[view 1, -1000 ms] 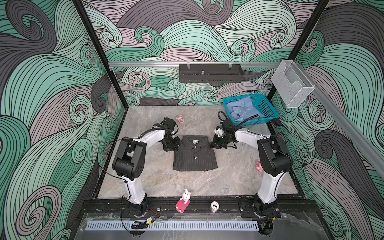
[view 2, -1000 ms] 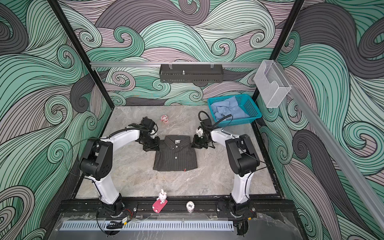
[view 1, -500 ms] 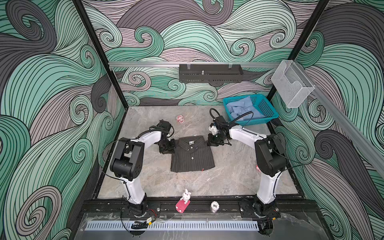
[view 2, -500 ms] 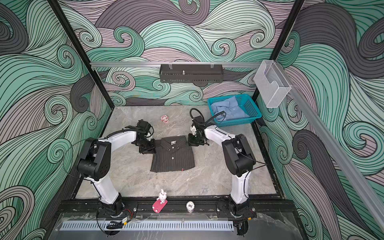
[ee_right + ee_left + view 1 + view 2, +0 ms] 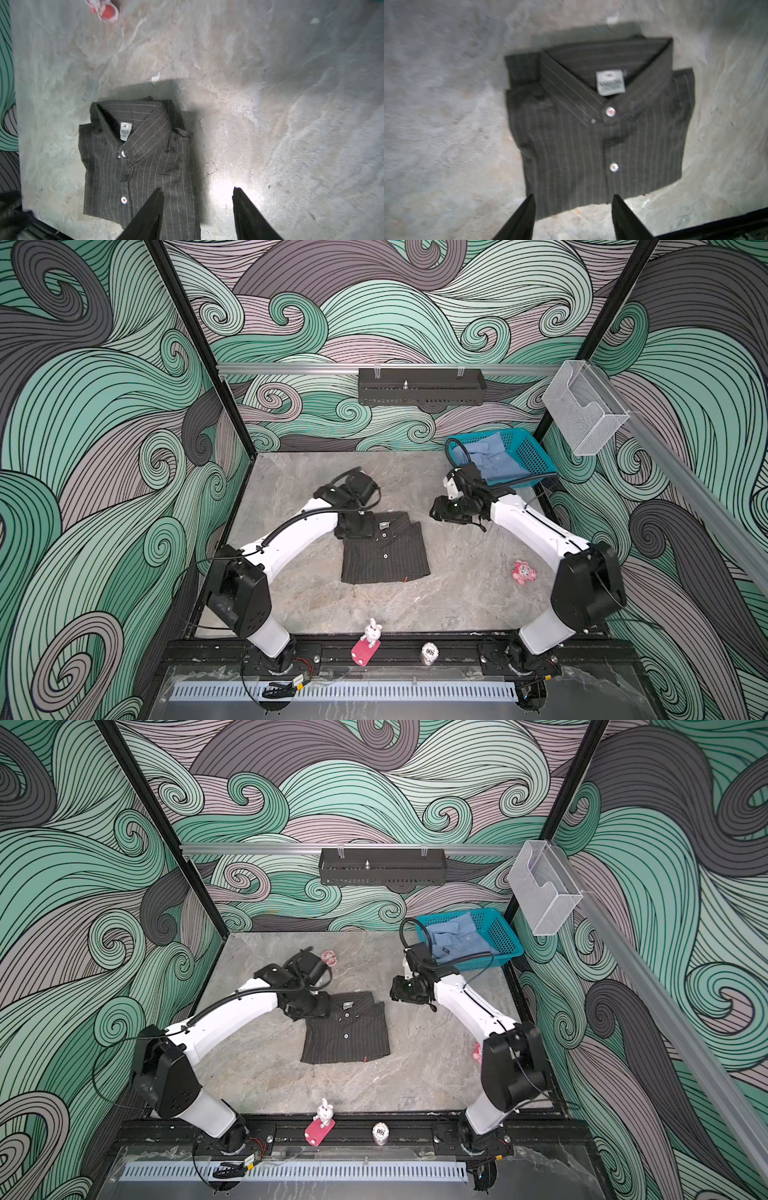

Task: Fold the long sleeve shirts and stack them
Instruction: 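Carry the folded shirt with the left gripper to the far table corner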

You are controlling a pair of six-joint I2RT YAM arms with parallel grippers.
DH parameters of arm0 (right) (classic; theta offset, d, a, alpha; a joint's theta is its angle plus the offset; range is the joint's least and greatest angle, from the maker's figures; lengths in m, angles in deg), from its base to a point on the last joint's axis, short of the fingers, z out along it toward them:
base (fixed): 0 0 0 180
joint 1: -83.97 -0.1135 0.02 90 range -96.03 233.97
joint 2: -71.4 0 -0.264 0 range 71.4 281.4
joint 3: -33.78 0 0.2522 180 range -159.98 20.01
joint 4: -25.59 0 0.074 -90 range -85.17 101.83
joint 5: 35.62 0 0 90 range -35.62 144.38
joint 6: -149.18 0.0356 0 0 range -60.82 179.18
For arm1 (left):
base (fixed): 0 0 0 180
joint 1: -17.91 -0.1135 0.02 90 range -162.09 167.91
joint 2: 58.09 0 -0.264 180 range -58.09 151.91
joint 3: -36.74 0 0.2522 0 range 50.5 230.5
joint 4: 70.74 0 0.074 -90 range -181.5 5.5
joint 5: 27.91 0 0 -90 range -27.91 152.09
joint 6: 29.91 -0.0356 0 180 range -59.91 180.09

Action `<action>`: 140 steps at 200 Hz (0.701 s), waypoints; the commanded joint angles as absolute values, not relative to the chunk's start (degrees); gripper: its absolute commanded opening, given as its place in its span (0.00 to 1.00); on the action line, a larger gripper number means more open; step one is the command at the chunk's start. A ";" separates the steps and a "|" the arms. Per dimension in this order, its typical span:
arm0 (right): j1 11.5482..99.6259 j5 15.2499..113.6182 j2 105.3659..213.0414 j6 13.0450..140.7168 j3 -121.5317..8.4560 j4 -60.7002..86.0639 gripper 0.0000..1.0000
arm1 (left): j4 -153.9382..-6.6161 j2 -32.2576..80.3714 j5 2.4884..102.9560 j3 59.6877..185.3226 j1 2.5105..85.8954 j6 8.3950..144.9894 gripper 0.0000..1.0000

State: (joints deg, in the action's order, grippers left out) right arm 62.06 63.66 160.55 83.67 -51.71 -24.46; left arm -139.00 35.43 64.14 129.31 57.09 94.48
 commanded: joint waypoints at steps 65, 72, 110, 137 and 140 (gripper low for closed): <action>64.72 62.77 152.11 85.11 -47.31 -27.59 0.55 | -145.40 62.08 74.73 138.34 63.89 103.24 0.72; 64.83 62.98 152.01 85.11 -47.22 -27.61 0.55 | -145.41 62.86 76.11 137.42 63.20 102.54 0.71; 65.29 63.66 151.16 85.01 -46.95 -27.58 0.55 | -143.39 60.79 75.15 129.35 54.01 95.96 0.69; 65.51 64.48 151.29 85.20 -47.33 -27.14 0.55 | -145.10 57.70 74.40 128.01 47.00 90.05 0.68; 65.57 64.58 151.37 85.27 -47.48 -27.06 0.55 | -145.37 57.56 74.33 128.06 46.20 89.55 0.68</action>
State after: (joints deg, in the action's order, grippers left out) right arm 65.25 63.48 152.39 84.79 -47.29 -26.65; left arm -141.10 56.63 70.85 130.95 51.87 95.59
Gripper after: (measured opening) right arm 0.550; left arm 0.679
